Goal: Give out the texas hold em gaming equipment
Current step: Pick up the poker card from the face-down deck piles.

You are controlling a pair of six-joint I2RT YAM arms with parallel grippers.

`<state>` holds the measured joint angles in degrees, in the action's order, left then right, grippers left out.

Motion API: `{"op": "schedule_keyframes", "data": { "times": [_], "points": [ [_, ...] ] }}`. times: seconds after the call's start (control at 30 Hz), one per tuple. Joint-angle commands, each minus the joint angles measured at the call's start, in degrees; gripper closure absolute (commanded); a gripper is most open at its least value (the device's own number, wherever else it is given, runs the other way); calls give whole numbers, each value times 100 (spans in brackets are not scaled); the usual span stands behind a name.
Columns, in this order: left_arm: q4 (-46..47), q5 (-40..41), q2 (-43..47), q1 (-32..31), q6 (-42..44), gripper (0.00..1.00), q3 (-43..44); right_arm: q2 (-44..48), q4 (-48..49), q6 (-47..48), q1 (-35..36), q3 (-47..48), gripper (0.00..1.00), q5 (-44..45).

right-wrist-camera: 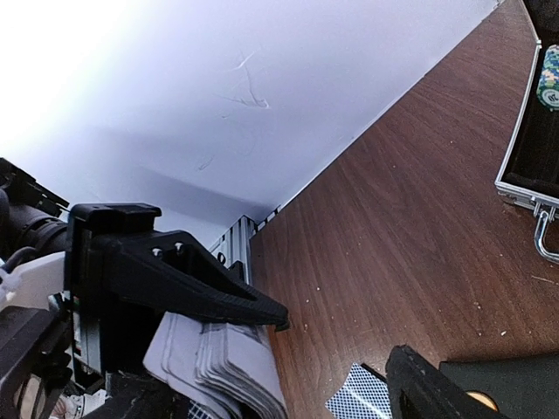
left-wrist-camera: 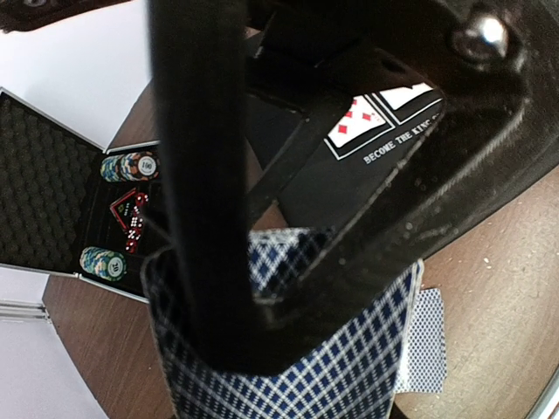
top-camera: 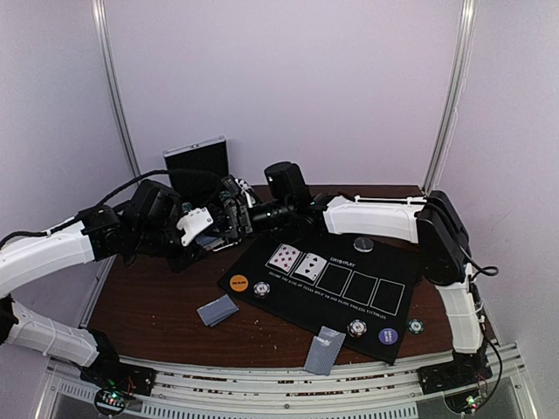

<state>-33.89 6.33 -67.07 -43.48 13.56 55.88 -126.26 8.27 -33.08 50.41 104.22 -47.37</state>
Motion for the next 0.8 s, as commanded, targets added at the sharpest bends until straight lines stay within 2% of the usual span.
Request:
{"op": "schedule_keyframes", "data": {
  "times": [0.0, 0.07, 0.17, 0.27, 0.53, 0.77],
  "points": [
    [312, -94, 71, -4, 36, 63, 150, -78, -645, 417, 34, 317, 24, 238],
    [321, -105, 79, -2, 40, 63, 144, -47, -775, 529, 31, 324, 29, 295],
    [316, -105, 93, -2, 52, 64, 137, 30, -1002, 694, 10, 323, 43, 466],
    [315, -105, 93, -2, 67, 64, 125, 127, -1101, 734, -33, 240, 52, 512],
    [312, -80, 73, -2, 68, 64, 98, 395, -1269, 875, -112, 69, 59, 682],
    [307, -65, 54, -3, 66, 64, 94, 449, -1389, 918, -110, 123, 75, 618]
  ]
}}
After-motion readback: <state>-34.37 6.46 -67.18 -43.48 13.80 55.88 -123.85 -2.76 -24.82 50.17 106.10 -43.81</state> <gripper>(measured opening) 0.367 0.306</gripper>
